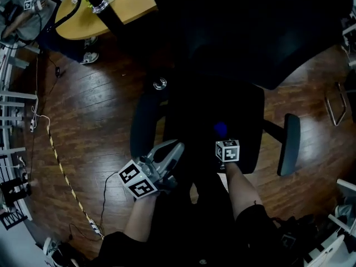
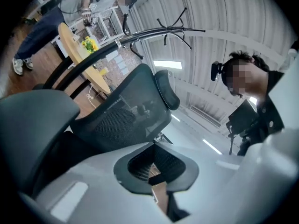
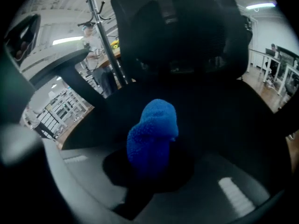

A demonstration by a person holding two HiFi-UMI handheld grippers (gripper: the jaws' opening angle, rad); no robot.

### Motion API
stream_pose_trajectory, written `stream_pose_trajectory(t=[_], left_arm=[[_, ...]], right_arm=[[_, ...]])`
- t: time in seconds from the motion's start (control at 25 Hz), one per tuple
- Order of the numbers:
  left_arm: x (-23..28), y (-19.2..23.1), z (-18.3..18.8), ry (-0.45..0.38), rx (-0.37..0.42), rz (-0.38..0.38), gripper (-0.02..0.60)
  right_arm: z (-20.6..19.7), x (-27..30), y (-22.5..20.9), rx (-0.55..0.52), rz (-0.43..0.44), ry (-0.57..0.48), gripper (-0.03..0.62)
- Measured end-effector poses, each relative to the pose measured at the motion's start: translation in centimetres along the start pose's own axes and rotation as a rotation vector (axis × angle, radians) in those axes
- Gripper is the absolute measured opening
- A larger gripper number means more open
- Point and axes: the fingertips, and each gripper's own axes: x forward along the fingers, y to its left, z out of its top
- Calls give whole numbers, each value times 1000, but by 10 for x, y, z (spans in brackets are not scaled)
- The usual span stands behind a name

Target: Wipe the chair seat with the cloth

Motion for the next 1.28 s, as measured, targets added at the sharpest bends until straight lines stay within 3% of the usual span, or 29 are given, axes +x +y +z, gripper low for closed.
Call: stream_pose_trajectory(t=[0.16, 0.36, 0.56, 0.84, 1.04, 1.28], left_arm=[[19, -6, -10, 85, 2, -73, 2], [62, -13, -35, 128, -6, -100, 2], [76, -25, -42, 160, -1, -141, 2], [63, -18, -25, 112, 7, -106, 2], [48, -16, -12, 62, 14, -78, 2], [8, -14, 20, -30, 42, -23, 2]], right_arm=[[-13, -45, -68, 96, -151, -36, 37], [-26, -86, -138, 145, -255, -25, 37], [-26, -102, -149, 131, -293, -51, 37], [-22, -101, -144, 149, -274, -34, 37], [-6, -78, -98, 84, -215, -40, 37], [15, -19, 59, 14, 60, -29, 37]])
